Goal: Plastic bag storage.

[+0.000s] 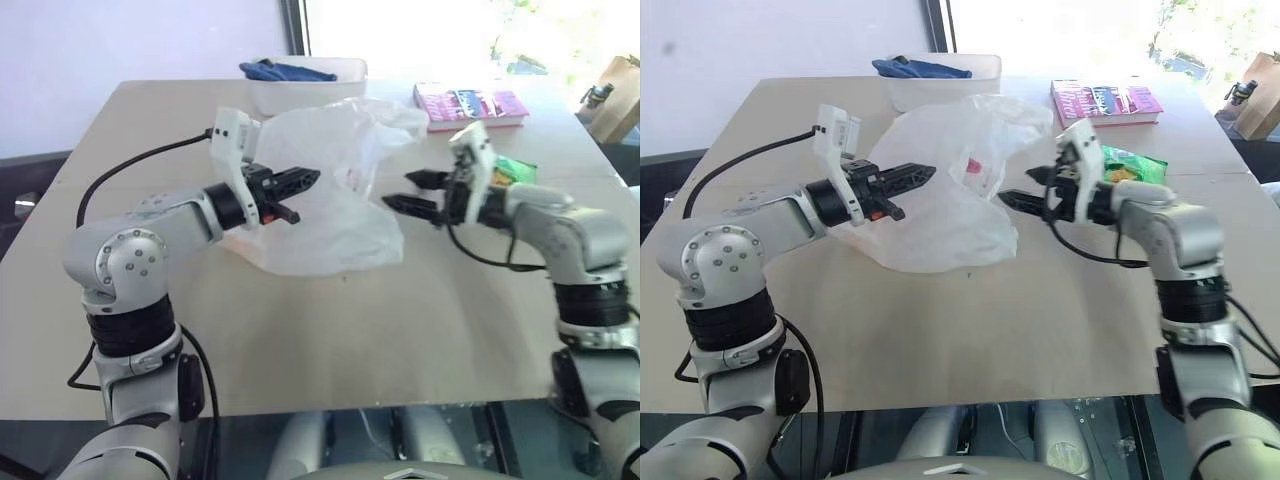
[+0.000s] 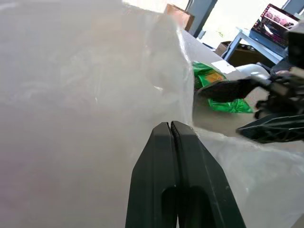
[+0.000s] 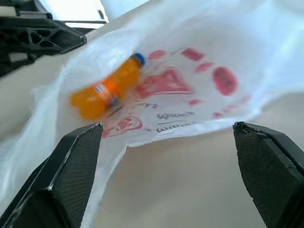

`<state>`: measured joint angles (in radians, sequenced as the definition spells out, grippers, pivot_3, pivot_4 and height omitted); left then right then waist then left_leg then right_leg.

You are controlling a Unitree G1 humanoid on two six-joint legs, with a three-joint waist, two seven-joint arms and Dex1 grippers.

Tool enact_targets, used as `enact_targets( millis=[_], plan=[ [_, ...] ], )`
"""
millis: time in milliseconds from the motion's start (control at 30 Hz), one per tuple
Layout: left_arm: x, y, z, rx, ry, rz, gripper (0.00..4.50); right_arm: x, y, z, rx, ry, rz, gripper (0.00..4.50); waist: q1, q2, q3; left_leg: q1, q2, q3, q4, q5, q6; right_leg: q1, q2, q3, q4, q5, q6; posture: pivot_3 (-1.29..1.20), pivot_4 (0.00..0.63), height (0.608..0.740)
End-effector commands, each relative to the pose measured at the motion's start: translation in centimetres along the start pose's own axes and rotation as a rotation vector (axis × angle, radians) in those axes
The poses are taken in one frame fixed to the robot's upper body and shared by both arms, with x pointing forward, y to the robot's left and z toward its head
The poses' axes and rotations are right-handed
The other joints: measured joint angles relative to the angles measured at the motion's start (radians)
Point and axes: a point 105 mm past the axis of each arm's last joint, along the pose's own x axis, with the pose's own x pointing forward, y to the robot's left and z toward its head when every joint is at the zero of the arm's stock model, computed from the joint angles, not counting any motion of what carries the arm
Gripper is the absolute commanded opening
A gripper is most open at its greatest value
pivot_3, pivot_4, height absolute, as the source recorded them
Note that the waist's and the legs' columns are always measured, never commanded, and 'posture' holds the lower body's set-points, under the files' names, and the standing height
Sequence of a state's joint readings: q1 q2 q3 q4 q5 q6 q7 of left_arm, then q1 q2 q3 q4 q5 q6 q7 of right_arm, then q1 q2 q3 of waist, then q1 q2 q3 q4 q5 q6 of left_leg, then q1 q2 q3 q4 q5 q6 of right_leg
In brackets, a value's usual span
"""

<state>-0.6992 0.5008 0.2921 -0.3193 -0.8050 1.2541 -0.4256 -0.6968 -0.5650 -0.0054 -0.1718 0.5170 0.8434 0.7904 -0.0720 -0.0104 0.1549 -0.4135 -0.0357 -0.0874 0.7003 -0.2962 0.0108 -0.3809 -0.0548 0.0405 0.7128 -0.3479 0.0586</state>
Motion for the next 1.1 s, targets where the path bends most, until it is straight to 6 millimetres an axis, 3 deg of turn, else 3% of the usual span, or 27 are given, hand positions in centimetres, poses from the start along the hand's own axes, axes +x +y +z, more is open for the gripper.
enact_targets(
  millis=[33, 133, 300, 433, 533, 600, 700, 800, 967, 1033, 1100],
  plan=[
    [-0.1, -0.3, 1.5, 0.06, -0.05, 0.002, 0.0, -1.3, 0.5, 1.2, -0.295, 0.027, -0.085, 4.46, 0.002, 0.0, 0.0, 0.0, 0.0, 0.0, 0.0, 0.0, 0.0, 0.0, 0.0, 0.0, 0.0, 0.0, 0.0, 0.0, 0.15, 0.74],
    [-0.1, -0.6, 1.9, 0.102, -0.049, -0.013, 0.0, -2.7, -1.3, 0.0, -0.445, 0.124, -0.225, 4.46, 0.004, 0.0, 0.0, 0.001, 0.0, 0.0, 0.0, 0.0, 0.0, 0.0, 0.0, 0.002, 0.0, 0.0, 0.0, 0.0, 0.15, 0.74],
    [0.2, -0.7, 2.2, 0.132, -0.041, -0.022, 0.0, -5.7, -6.6, -5.3, -0.726, 0.431, -0.47, 4.46, 0.018, 0.0, 0.0, 0.0, 0.0, 0.0, 0.0, 0.0, 0.0, 0.0, 0.0, 0.001, 0.0, 0.0, 0.0, 0.0, 0.15, 0.74],
    [0.5, -1.1, 2.0, 0.095, -0.035, -0.041, 0.0, -6.2, -8.6, -8.3, -0.766, 0.51, -0.536, 4.46, 0.024, 0.0, 0.0, 0.001, 0.0, 0.001, 0.0, 0.0, 0.0, 0.0, 0.001, 0.002, 0.0, 0.0, 0.0, 0.0, 0.15, 0.74],
    [0.2, -1.9, 0.9, 0.086, 0.041, -0.081, 0.74, -6.2, -9.2, -9.5, -0.766, 0.514, -0.548, 4.5, 0.022, 0.0, 0.0, 0.001, 0.001, 0.002, 0.0, 0.0, 0.0, 0.0, 0.001, 0.003, 0.0, 0.0, 0.0, 0.0, 0.15, 0.74],
    [0.4, -3.1, 0.4, 0.103, 0.078, -0.118, 1.7, -6.1, -9.2, -9.3, -0.75, 0.488, -0.554, 4.5, 0.02, 0.0, 0.0, 0.001, 0.001, 0.002, 0.0, 0.0, 0.0, 0.0, 0.001, 0.003, 0.0, 0.0, 0.0, 0.0, 0.15, 0.74],
    [1.1, -3.7, -0.5, 0.146, 0.125, -0.082, 3.04, -4.5, -6.6, -7.2, -0.538, 0.28, -0.473, 4.5, 0.022, 0.0, 0.0, 0.001, 0.0, 0.002, 0.0, 0.0, 0.0, 0.0, 0.001, 0.003, 0.0, 0.0, 0.0, 0.0, 0.15, 0.74],
    [1.3, -3.1, -1.0, 0.138, 0.126, -0.054, 3.04, -2.6, -2.1, -6.0, -0.405, 0.157, -0.265, 4.5, 0.023, 0.0, 0.0, 0.0, 0.002, 0.001, 0.0, 0.0, 0.0, 0.0, 0.002, 0.002, 0.0, 0.0, 0.0, 0.0, 0.15, 0.74],
    [0.8, -1.3, -1.3, 0.101, 0.144, -0.004, 3.04, -0.2, -1.0, -10.2, -0.58, 0.32, -0.215, 4.5, 0.028, 0.0, 0.0, 0.002, 0.0, 0.001, 0.0, 0.0, 0.0, 0.001, 0.002, 0.003, 0.0, 0.0, 0.0, 0.0, 0.15, 0.74],
    [0.5, -0.7, -1.2, 0.106, 0.152, 0.011, 3.04, 1.6, 1.1, -9.7, -0.5, 0.232, -0.122, 4.5, 0.028, 0.0, 0.0, 0.003, 0.0, 0.001, 0.0, 0.0, 0.0, 0.001, 0.002, 0.003, 0.0, 0.0, 0.0, 0.0, 0.15, 0.74],
    [0.4, -0.4, -0.8, 0.101, 0.163, 0.02, 3.04, 3.0, 4.4, -8.2, -0.443, 0.136, 0.038, 4.5, 0.025, 0.0, 0.0, 0.003, 0.001, 0.001, 0.0, 0.0, 0.0, 0.0, 0.002, 0.003, 0.0, 0.0, 0.0, 0.0, 0.15, 0.74]
  ],
)
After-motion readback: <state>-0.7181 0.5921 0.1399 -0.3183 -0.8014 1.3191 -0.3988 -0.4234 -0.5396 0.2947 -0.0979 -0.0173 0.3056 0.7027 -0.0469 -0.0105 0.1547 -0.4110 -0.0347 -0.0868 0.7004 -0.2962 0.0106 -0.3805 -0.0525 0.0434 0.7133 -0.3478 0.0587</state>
